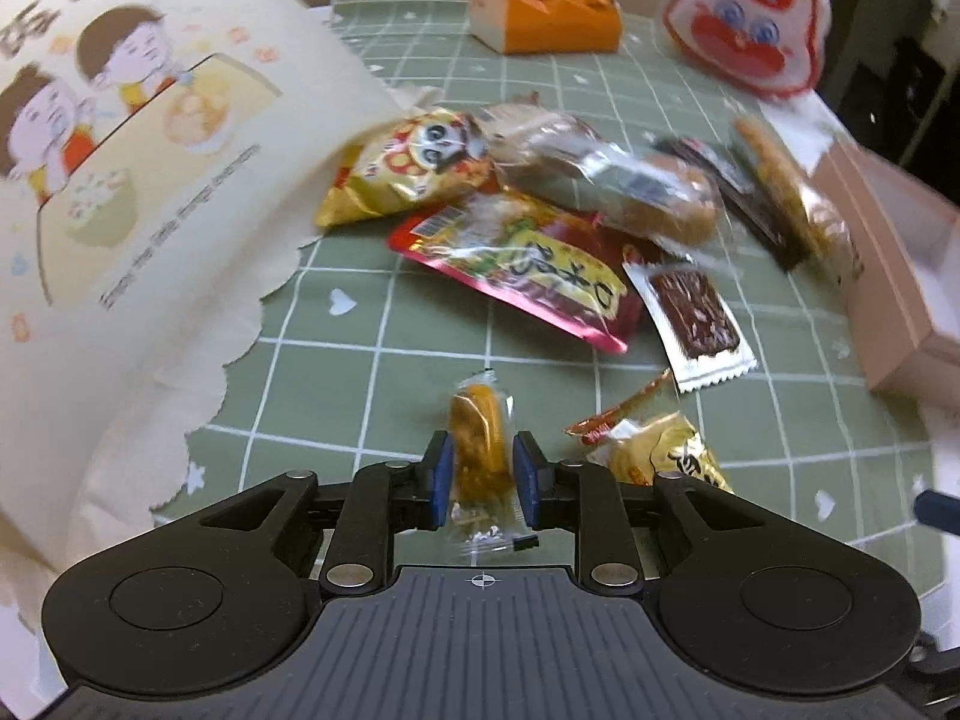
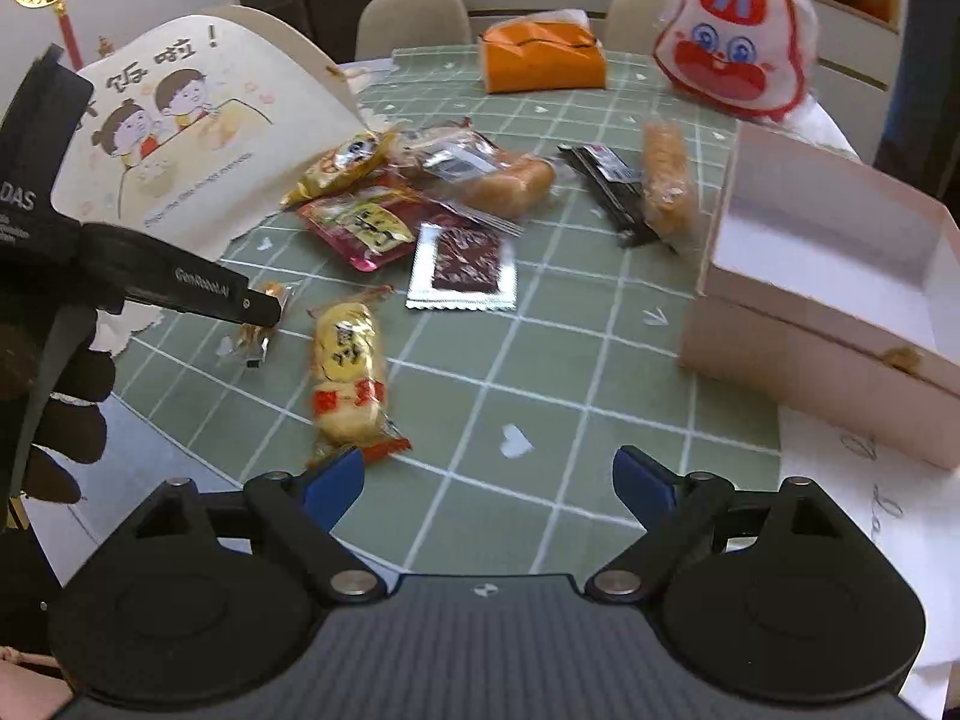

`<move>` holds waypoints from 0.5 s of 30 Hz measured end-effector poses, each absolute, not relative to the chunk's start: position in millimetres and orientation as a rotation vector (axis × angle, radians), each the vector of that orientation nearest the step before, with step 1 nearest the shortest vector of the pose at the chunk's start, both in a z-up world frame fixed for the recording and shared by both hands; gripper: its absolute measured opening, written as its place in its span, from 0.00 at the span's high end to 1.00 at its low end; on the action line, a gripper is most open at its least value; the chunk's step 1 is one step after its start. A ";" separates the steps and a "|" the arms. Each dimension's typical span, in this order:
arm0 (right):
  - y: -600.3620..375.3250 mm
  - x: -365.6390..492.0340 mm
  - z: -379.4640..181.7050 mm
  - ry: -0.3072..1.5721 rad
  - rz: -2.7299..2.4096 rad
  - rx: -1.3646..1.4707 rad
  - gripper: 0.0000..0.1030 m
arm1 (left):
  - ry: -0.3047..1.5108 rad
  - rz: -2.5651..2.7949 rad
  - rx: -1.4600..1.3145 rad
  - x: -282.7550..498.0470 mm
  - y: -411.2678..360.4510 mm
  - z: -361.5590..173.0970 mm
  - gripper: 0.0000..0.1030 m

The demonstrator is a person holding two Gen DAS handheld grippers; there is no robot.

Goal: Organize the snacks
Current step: 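Grasp the small orange wrapped candy with the left tool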

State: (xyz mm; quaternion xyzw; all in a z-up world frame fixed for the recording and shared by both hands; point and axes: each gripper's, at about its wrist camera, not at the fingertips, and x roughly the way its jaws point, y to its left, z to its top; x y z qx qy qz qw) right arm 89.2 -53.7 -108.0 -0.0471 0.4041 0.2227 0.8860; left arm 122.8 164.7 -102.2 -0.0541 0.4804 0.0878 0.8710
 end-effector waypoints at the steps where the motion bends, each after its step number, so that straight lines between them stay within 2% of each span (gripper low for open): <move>1: -56.0 89.7 -109.2 0.850 0.459 -0.090 0.11 | 1.001 0.182 -0.096 124.0 163.3 -102.6 0.74; 6: -56.3 86.3 -117.2 0.856 0.448 -0.092 0.11 | 1.000 0.202 -0.128 133.1 172.3 -104.0 0.69; 15: -14.7 88.4 -111.5 0.801 0.542 -0.235 0.12 | 0.993 0.199 -0.139 153.5 185.3 -110.2 0.67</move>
